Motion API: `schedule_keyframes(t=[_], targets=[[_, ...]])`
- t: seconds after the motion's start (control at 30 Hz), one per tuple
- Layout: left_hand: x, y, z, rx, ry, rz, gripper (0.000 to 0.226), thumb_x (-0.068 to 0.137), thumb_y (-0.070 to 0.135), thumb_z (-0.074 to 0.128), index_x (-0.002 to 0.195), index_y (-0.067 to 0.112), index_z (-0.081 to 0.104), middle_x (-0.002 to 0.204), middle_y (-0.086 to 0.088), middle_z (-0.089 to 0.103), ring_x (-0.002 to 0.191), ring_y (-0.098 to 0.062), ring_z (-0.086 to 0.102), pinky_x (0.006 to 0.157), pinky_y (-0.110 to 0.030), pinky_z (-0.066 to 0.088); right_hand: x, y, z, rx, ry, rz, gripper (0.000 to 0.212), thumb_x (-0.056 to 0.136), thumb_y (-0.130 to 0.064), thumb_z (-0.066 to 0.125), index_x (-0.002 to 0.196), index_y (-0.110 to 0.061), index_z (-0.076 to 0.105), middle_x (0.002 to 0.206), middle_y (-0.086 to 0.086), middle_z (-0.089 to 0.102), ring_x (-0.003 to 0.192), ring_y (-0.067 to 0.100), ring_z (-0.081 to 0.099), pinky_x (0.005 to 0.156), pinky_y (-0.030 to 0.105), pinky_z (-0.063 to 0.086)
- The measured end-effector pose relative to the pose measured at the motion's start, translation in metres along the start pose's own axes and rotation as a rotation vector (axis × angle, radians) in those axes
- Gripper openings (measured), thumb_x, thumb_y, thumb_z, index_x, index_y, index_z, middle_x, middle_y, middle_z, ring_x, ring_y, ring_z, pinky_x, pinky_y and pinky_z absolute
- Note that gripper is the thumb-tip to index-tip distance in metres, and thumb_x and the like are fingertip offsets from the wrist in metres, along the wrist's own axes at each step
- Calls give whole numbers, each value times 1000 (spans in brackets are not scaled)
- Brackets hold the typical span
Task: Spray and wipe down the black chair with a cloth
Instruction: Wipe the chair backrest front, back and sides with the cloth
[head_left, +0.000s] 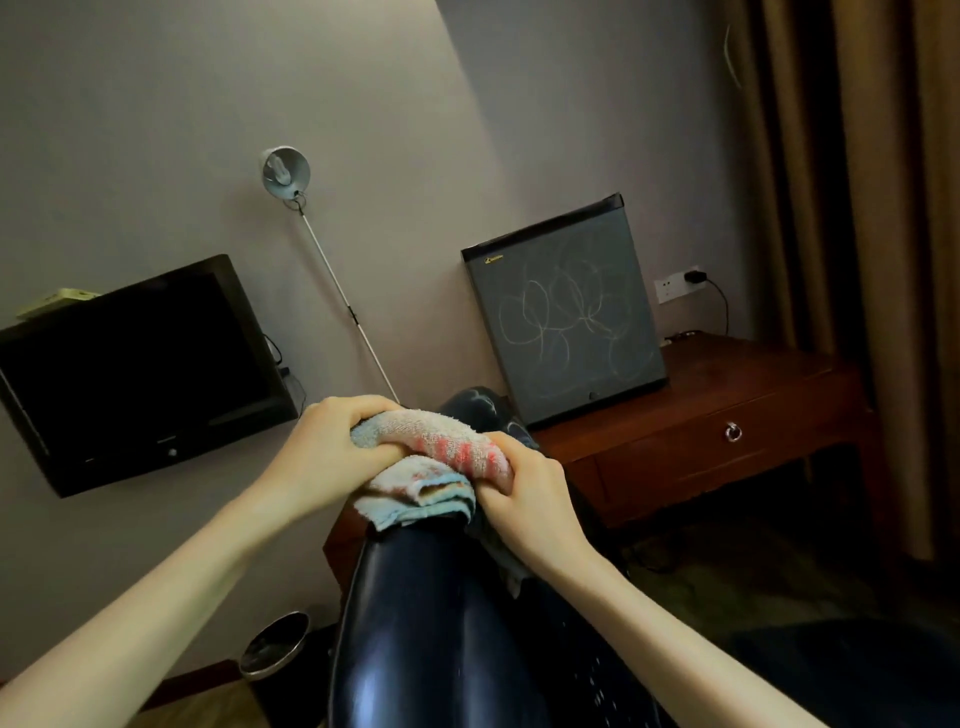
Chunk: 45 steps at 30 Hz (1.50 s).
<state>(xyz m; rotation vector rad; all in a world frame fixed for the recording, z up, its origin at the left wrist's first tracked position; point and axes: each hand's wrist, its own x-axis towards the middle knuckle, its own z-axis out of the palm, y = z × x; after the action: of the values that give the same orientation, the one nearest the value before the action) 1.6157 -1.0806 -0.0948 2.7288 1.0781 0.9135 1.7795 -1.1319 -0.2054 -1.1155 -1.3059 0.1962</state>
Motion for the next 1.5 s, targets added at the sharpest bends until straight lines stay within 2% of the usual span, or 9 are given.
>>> schedule_keyframes(t=[0.27,0.43,0.57,0.83,1.1,1.2,1.33,1.43,1.5], targets=[[148,-75,77,-91,56,-155,14,81,13,71,90,23,70,88,-2,70,86,-18,62,70,-25,46,149,112,27,-195,80,115,42,74,-7,58,112,-24,66,103,9,71,100,32,63,86,41,51],[209,-95,121,-85,55,-235,14,81,22,72,95,21,71,98,-9,69,98,-25,61,84,-33,50,193,153,27,-213,86,210,39,84,-11,57,121,-22,62,113,11,68,110,35,58,92,40,47],[215,-93,123,-75,32,-236,12,82,15,68,93,17,71,95,-10,69,89,-23,60,73,-28,46,191,158,22,-231,25,209,35,85,-13,58,119,-23,61,112,8,69,108,32,59,88,36,45],[117,-44,47,9,-85,-99,26,75,5,68,88,28,70,89,6,71,91,-13,64,80,-28,48,87,72,5,-139,-98,129,34,78,-10,60,107,-28,64,97,-3,72,97,20,64,84,33,49],[-94,63,-26,-109,133,-65,38,77,0,73,85,37,75,82,20,72,80,4,65,65,-9,47,-48,-58,-41,53,-243,-87,44,82,-7,55,119,-31,61,111,-17,67,106,-3,59,95,26,48],[-142,98,-28,-118,213,-60,54,71,1,77,89,51,68,78,25,69,77,6,63,64,-7,46,-86,-89,-78,107,-314,-78,46,83,-4,55,120,-31,62,110,-19,67,106,-5,59,94,21,48],[-174,142,-19,-106,250,42,33,69,30,64,91,55,65,85,30,66,79,11,62,65,-5,45,-129,-110,-129,162,-375,-80,47,79,-9,57,119,-34,61,112,-21,67,108,-4,60,91,15,46],[-180,160,-11,-222,236,5,33,76,16,73,86,47,69,79,22,70,72,4,64,61,-6,44,-136,-112,-147,154,-411,-42,48,83,-1,63,119,-34,62,112,-19,67,108,-2,61,94,25,49],[-180,168,-11,-259,209,1,27,73,21,72,86,45,70,80,20,71,75,0,65,61,-8,45,-135,-114,-152,142,-438,-15,48,85,2,62,120,-31,62,112,-16,68,107,1,62,95,33,50]])
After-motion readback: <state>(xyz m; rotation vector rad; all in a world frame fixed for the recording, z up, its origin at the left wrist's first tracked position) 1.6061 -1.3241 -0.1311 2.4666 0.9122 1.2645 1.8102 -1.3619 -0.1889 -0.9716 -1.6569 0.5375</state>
